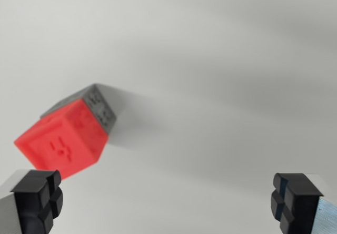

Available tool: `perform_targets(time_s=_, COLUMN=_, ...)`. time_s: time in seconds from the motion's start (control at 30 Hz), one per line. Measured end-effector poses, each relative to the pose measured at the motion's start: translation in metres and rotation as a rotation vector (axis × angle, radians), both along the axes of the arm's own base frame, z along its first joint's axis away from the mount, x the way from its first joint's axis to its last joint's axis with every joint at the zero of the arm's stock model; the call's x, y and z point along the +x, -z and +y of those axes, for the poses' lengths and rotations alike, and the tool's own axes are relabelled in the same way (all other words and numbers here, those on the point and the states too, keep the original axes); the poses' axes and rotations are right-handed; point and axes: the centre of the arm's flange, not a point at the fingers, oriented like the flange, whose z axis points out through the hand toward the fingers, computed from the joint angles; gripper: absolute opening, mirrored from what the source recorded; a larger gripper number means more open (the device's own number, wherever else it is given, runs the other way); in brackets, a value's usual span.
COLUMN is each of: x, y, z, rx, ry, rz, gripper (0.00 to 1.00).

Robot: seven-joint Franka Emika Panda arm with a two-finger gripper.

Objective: Destack cube

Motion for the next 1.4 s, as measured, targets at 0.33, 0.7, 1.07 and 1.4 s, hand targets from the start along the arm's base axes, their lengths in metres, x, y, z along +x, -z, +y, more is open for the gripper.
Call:
perform_targets(time_s=0.33, x=-0.019, y=0.027, z=0.021, rx=0.008, ry=-0.137, rz=-0.002, gripper=1.00)
perform_targets(time_s=0.7, x=-0.041, y=0.056, z=0.044, rx=0.016, ry=-0.288, rz=-0.006, gripper=1.00)
perform_targets(time_s=1.07, x=-0.063, y=0.088, z=0.068, rx=0.026, ry=-0.446, rz=-0.009, gripper=1.00)
perform_targets(time_s=1.4, x=-0.073, y=0.124, z=0.080, rx=0.035, ry=-0.516, rz=-0.009, gripper=1.00)
